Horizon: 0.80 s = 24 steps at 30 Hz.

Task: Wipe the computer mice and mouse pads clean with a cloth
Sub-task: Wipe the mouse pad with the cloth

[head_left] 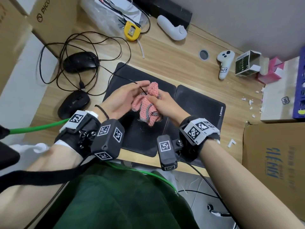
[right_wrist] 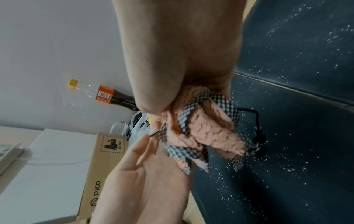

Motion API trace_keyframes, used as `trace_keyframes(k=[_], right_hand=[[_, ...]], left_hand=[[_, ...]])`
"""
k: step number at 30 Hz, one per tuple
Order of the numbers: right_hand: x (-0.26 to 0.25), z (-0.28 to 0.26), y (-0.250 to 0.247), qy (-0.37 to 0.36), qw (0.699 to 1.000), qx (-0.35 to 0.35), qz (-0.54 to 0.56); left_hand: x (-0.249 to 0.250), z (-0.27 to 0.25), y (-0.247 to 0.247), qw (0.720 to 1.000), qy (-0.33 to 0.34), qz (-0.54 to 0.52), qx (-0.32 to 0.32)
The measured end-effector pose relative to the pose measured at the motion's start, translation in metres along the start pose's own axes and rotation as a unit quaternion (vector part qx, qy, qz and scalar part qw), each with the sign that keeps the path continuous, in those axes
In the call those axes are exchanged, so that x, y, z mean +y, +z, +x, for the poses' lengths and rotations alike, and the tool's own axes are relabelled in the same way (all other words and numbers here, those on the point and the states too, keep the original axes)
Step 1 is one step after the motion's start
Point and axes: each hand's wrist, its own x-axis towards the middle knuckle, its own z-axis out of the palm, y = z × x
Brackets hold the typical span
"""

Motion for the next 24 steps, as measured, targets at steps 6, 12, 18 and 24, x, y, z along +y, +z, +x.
trace_keyframes(k=[6,12,18,24], right_hand=[[-0.012,-0.005,0.005,-0.029,0.999,-0.018,0.025],[-0.006,-0.003,0.000,-0.029,0.999,-0.022,-0.017],[0.021,-0.017,-0.012,0.002,0.997,-0.066,-0.039],[0.018,-0.015,-0.019,0.008,0.997,-0.067,-0.041]], left_hand=[[0.001,0.011,0.002,0.992,0.069,0.051,0.096],[0.019,0.016,-0.012,0.983,0.071,0.018,0.171],[0.029,0.013,-0.034,0.970,0.063,0.001,0.234],[0.025,0.013,-0.030,0.970,0.057,-0.027,0.235]])
